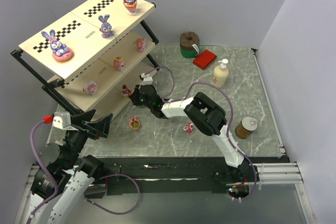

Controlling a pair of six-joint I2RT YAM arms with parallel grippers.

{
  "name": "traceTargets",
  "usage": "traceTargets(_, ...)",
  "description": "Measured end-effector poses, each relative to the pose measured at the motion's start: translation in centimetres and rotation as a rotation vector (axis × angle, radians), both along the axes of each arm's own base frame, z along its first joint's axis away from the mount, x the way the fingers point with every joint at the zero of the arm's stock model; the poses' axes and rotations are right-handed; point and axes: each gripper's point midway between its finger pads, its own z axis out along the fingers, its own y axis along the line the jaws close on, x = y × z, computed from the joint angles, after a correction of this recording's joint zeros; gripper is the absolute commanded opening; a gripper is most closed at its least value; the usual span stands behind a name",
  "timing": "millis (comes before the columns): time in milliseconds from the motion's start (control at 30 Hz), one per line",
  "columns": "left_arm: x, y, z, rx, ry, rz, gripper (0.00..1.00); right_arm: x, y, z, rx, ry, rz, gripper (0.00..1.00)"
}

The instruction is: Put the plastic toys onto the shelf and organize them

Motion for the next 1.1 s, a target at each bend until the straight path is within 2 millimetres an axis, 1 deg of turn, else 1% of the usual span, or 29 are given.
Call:
traceTargets(200,0.0,0.0,0.0,0.000,0.000,0.003,0.96,-0.3,0.4,0.2,0.000,-0.007,0.014,0.05)
traceTargets(300,0.0,0.0,0.0,0.000,0.000,0.003,0.96,-0.4,0.2,0.0,-0.005,-0.006,0.007,0.06)
traceTargets(333,0.0,0.0,0.0,0.000,0.000,0.003,0.96,-0.5,0.0,-0.2,-0.011,-0.001,0.000,0.08)
traceTargets(367,0.0,0.0,0.0,0.000,0.000,0.003,0.96,-0.6,-0.4,-0.5,-0.023,0.006,-0.009,0.13)
traceTargets(400,0.0,0.0,0.0,0.000,0.000,0.003,0.96,-0.6,-0.7,-0.6,-0.031,0.012,-0.018,0.16)
traceTargets(433,0.0,0.0,0.0,0.000,0.000,0.003,0.96,-0.8,-1.2,-0.6,-0.039,0.015,-0.027,0.22)
traceTargets(467,0.0,0.0,0.0,0.000,0.000,0.003,0.96,-1.1,-1.8,-0.6,-0.050,0.021,-0.037,0.25)
traceTargets(500,0.0,0.0,0.0,0.000,0.000,0.003,0.96,-1.4,-2.5,-0.3,-0.059,0.021,-0.050,0.28)
traceTargets(567,0.0,0.0,0.0,0.000,0.000,0.003,0.96,-1.9,-4.1,0.7,-0.074,0.015,-0.080,0.40)
traceTargets(633,0.0,0.0,0.0,0.000,0.000,0.003,0.96,-2.4,-5.7,2.3,-0.085,0.001,-0.120,0.51)
traceTargets(700,0.0,0.0,0.0,-0.001,0.000,0.003,0.96,-2.9,-7.5,4.4,-0.095,-0.011,-0.169,0.55)
traceTargets(767,0.0,0.0,0.0,0.000,0.000,0.002,0.96,-3.5,-9.5,6.5,-0.111,-0.007,-0.234,0.55)
traceTargets(833,0.0,0.0,0.0,0.000,0.000,0.002,0.96,-4.2,-11.7,8.1,-0.118,0.012,-0.310,0.55)
traceTargets(867,0.0,0.0,0.0,0.000,0.000,0.001,0.96,-4.7,-13.0,8.6,-0.126,0.029,-0.352,0.55)
traceTargets(933,0.0,0.0,0.0,0.000,-0.001,-0.001,0.96,-5.9,-15.8,8.5,-0.155,0.069,-0.421,0.55)
traceTargets(1000,0.0,0.0,0.0,0.000,-0.001,-0.002,0.96,-7.7,-18.4,7.3,-0.198,0.111,-0.454,0.51)
traceTargets(1033,0.0,0.0,0.0,0.001,-0.001,-0.003,0.96,-8.6,-19.6,6.6,-0.217,0.128,-0.459,0.44)
traceTargets(1100,-0.1,-0.1,0.0,0.002,-0.001,-0.008,0.96,-11.4,-22.2,4.4,-0.274,0.170,-0.444,0.36)
